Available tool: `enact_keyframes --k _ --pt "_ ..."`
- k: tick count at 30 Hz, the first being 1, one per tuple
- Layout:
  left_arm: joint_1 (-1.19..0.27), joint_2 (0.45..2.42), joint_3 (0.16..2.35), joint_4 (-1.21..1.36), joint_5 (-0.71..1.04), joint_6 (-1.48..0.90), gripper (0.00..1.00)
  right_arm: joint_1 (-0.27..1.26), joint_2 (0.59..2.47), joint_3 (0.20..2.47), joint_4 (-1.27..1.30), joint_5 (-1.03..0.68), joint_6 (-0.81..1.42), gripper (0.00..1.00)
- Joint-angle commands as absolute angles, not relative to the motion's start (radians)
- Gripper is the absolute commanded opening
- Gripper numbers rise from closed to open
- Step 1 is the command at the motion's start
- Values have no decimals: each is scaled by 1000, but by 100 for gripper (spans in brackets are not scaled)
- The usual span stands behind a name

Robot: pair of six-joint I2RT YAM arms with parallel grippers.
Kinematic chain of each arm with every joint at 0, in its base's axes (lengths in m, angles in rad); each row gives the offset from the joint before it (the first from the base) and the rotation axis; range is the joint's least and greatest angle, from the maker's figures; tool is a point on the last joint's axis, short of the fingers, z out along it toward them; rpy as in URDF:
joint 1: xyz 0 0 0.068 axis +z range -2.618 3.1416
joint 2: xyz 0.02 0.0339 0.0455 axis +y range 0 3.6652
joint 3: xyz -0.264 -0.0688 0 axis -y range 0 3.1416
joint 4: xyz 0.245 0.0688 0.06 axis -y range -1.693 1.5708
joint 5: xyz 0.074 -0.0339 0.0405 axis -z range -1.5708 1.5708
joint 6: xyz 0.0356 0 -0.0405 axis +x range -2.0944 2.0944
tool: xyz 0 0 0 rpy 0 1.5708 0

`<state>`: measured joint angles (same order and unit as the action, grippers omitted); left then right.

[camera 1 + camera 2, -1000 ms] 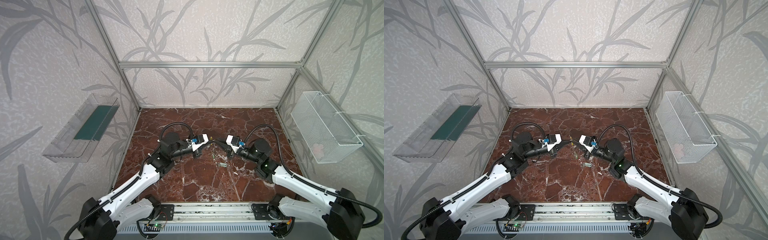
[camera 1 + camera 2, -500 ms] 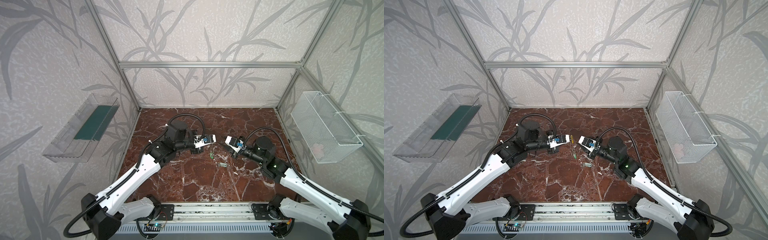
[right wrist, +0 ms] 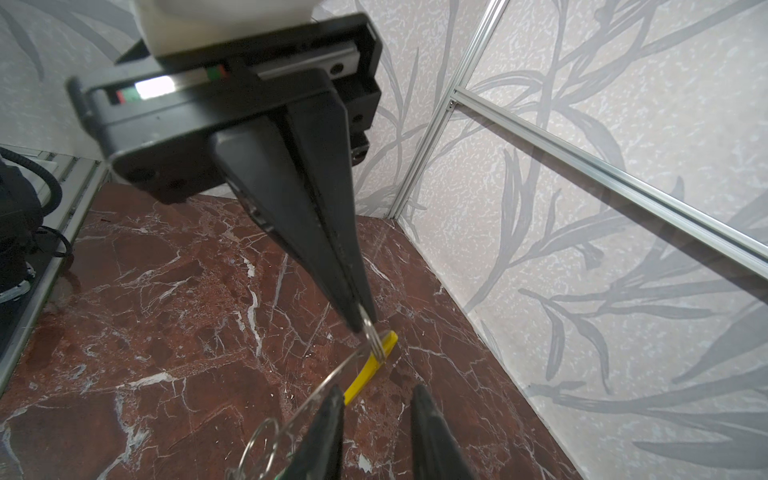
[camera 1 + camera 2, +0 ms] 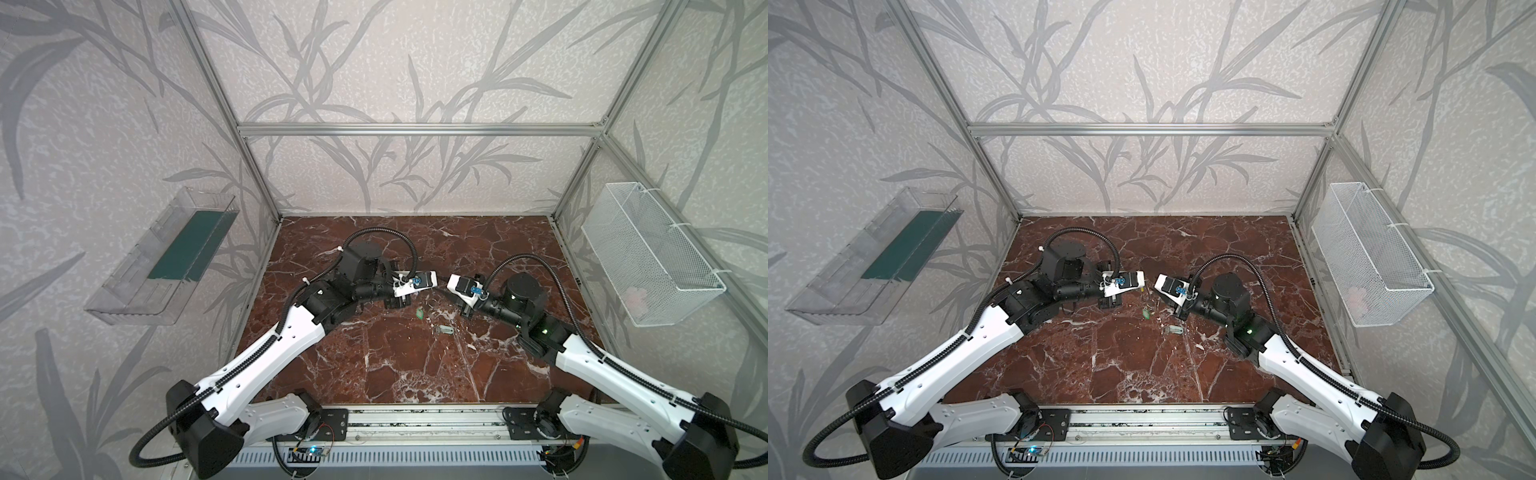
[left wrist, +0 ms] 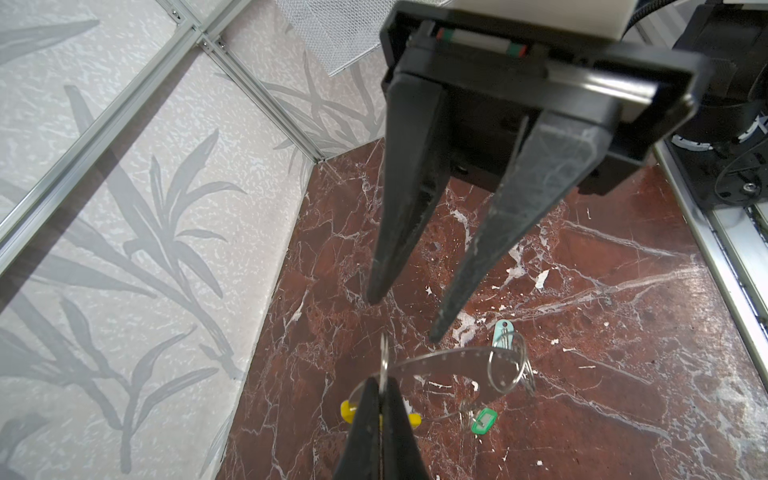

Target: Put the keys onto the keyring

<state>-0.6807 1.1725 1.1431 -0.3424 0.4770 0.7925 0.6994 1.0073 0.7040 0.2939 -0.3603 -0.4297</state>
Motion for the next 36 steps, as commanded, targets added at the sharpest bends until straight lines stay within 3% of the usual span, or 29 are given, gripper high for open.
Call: enact_keyframes --k 1,17,23,28,36 --pt "-688 1152 1132 -313 502 781 0 703 990 703 335 -373 -418 28" --pt "-730 1163 1158 -371 460 824 0 719 1015 773 288 -417 -453 21" --pt "-736 1163 1162 -366 478 823 0 725 1028 786 234 -417 -474 13" --pt "-734 1152 1139 -318 478 782 0 728 1013 773 238 -403 -481 0" --pt "-601 1036 855 179 564 409 34 696 995 636 566 -442 -263 0"
